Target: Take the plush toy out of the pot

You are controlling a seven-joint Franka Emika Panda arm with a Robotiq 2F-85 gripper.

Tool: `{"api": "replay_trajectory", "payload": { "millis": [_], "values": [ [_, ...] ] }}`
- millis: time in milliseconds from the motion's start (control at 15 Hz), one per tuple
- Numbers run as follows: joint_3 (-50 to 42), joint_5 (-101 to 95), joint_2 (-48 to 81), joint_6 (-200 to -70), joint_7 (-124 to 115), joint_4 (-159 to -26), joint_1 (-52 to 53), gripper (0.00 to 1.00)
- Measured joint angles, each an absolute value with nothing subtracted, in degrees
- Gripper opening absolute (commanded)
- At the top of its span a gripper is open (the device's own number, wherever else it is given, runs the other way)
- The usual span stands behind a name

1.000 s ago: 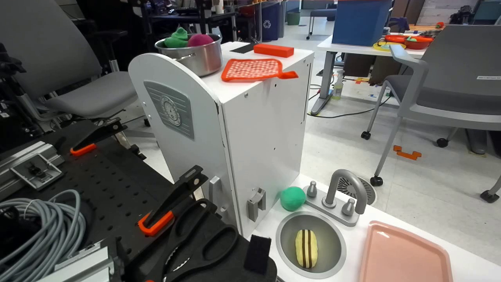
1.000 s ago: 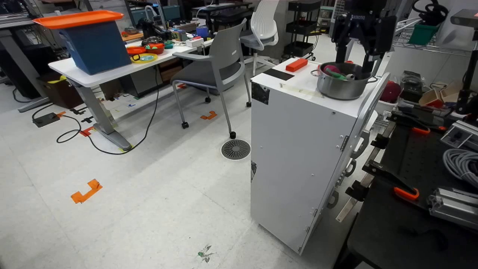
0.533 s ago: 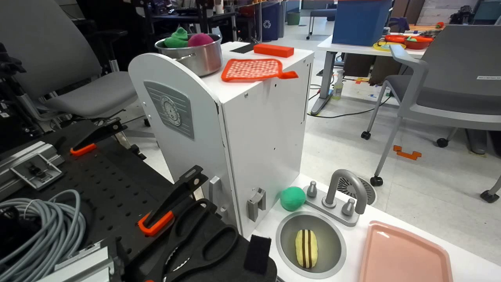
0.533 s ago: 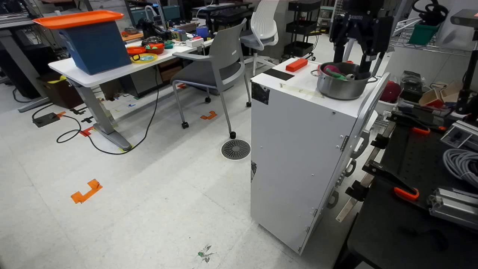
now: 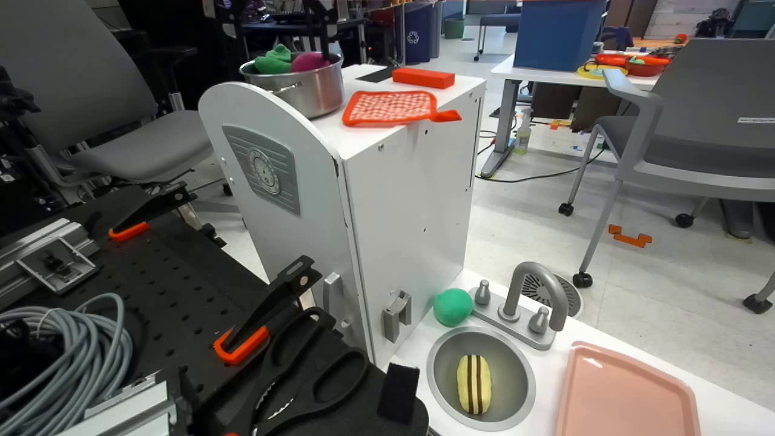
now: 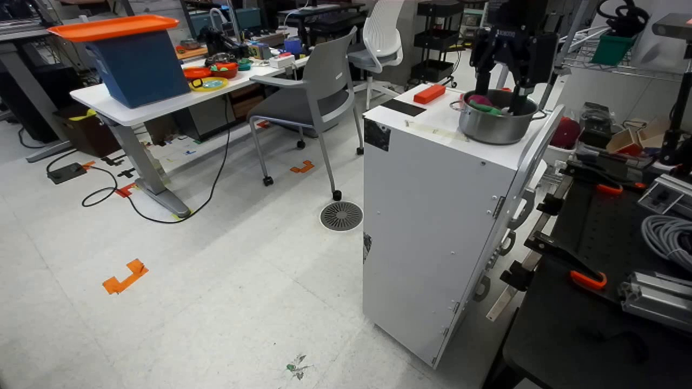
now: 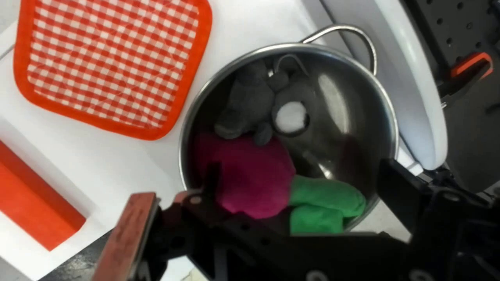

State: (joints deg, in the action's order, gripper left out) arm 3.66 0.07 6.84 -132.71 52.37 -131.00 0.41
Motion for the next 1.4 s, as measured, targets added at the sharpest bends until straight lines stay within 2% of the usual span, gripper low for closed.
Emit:
{"api": "replay_trajectory", "payload": {
  "millis": [467,1400],
  "values": [
    [4.1,0.1,7.5,-138.4,54.7,-131.0,0.5,1.0],
    [4.6,0.1,7.5,-138.4,57.6,-131.1,0.5,1.0]
  ]
}}
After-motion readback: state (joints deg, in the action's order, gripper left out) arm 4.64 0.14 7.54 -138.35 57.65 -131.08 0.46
